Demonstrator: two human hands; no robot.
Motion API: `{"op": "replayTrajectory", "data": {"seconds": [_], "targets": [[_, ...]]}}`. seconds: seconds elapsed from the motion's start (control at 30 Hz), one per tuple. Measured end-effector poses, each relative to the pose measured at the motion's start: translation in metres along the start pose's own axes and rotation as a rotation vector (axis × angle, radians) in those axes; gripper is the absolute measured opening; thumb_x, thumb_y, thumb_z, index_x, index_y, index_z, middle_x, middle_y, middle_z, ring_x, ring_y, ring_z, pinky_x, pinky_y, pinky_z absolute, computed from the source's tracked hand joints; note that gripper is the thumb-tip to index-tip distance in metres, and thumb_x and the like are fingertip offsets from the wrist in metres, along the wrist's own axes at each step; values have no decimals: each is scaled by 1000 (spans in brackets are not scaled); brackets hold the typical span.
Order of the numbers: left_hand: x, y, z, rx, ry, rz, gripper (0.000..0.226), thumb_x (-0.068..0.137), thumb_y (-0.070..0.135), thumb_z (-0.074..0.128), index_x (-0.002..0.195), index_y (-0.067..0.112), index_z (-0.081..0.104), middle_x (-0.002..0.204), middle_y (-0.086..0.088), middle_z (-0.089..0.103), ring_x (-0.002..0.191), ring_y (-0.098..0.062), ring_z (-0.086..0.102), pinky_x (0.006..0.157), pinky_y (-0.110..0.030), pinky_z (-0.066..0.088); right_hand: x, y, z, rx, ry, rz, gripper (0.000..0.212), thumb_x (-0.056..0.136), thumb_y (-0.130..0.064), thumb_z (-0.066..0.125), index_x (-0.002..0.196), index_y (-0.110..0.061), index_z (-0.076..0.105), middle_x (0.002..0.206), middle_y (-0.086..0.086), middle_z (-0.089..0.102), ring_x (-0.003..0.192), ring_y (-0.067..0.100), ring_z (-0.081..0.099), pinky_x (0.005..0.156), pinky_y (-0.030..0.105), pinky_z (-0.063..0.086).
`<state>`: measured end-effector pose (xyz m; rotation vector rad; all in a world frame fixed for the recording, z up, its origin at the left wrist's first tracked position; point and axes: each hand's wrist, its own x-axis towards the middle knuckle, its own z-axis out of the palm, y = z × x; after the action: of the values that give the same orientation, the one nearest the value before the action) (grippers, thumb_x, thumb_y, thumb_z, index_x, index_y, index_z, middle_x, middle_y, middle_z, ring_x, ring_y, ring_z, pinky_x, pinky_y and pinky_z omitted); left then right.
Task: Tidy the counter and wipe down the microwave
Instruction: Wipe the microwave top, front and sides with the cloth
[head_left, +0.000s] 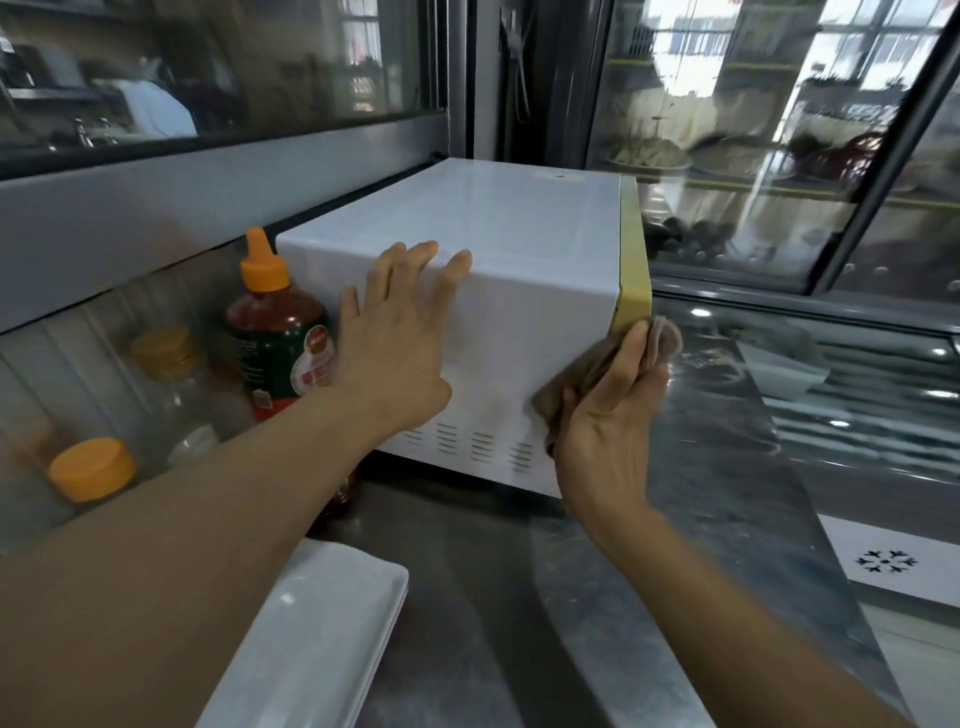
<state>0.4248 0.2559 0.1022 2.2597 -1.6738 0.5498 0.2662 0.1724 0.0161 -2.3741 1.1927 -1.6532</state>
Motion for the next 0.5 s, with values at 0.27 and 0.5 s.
{"op": "replayTrajectory", "data": {"seconds": [0.27,0.5], "targets": [[1,1,10,-3,50,-5,112,59,29,79,139,35,1,150,-5,6,141,-32,5,109,-56,24,-2,9,5,44,-12,9,69,90,-26,41,141,-12,-3,142,33,18,125,25,25,101,28,23],[2,1,16,-16,95,3,112,60,30,78,141,33,2,151,-6,6,141,-31,4,107,-55,26,-57,34,24,36,-173,43,83,90,-16,51,142,-24,-14,141,39,15,128,39,27,99,41,32]]}}
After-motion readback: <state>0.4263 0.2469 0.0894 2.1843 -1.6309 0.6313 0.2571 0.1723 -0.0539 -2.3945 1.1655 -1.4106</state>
